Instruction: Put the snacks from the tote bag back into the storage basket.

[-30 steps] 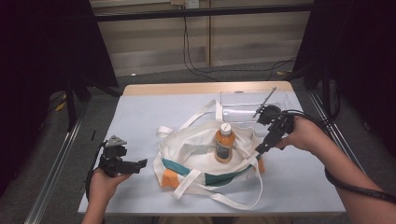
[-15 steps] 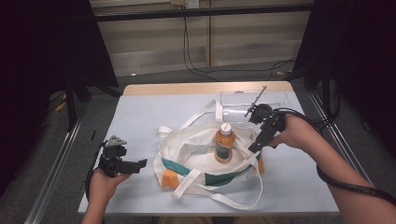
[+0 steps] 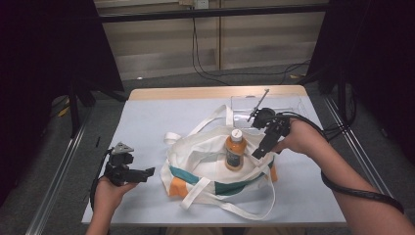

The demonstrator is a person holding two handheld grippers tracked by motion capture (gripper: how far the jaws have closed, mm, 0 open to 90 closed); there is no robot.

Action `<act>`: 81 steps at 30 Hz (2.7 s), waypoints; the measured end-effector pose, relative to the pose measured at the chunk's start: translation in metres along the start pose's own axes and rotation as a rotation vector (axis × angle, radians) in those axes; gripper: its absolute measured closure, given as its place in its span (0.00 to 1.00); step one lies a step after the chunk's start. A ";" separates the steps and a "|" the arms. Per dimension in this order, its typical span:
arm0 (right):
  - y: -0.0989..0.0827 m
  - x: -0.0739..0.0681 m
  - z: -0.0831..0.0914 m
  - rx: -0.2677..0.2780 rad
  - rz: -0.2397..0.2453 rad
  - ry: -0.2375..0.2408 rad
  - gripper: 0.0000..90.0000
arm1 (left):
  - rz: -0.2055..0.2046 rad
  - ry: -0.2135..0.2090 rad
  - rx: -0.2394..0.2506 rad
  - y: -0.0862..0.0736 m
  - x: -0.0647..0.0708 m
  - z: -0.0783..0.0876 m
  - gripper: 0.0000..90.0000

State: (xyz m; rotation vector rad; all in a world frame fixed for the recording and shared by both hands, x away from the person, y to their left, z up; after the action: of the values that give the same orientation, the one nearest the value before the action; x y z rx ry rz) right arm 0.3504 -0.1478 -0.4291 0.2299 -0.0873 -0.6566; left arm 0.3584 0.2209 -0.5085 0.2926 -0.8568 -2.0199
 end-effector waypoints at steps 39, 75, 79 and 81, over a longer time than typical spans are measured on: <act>0.034 -0.012 -0.020 -0.019 -0.002 0.030 0.09 | 0.002 0.000 -0.017 -0.003 0.000 -0.001 0.06; 0.057 -0.017 -0.036 -0.049 -0.017 0.053 0.18 | -0.001 -0.003 -0.031 -0.004 -0.002 0.000 0.07; 0.059 -0.018 -0.038 -0.053 -0.021 0.058 0.21 | 0.002 -0.001 -0.023 -0.004 -0.004 0.001 0.07; 0.060 -0.019 -0.039 -0.056 -0.022 0.055 0.22 | 0.002 0.000 -0.034 -0.005 -0.004 0.001 0.07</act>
State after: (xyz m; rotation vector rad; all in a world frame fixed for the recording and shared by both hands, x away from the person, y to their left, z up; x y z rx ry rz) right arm 0.3771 -0.0835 -0.4527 0.1948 -0.0131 -0.6728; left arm 0.3566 0.2268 -0.5114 0.2728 -0.8218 -2.0307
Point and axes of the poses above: each handheld gripper's, and its own axes: z roughly backward along the jaws, y roughly out of its top, x roughly to its right, the point moved 10 cm from there along -z, roughly forward along the jaws, and after that the axes turned 2 degrees about -y, right-handed, at the moved point
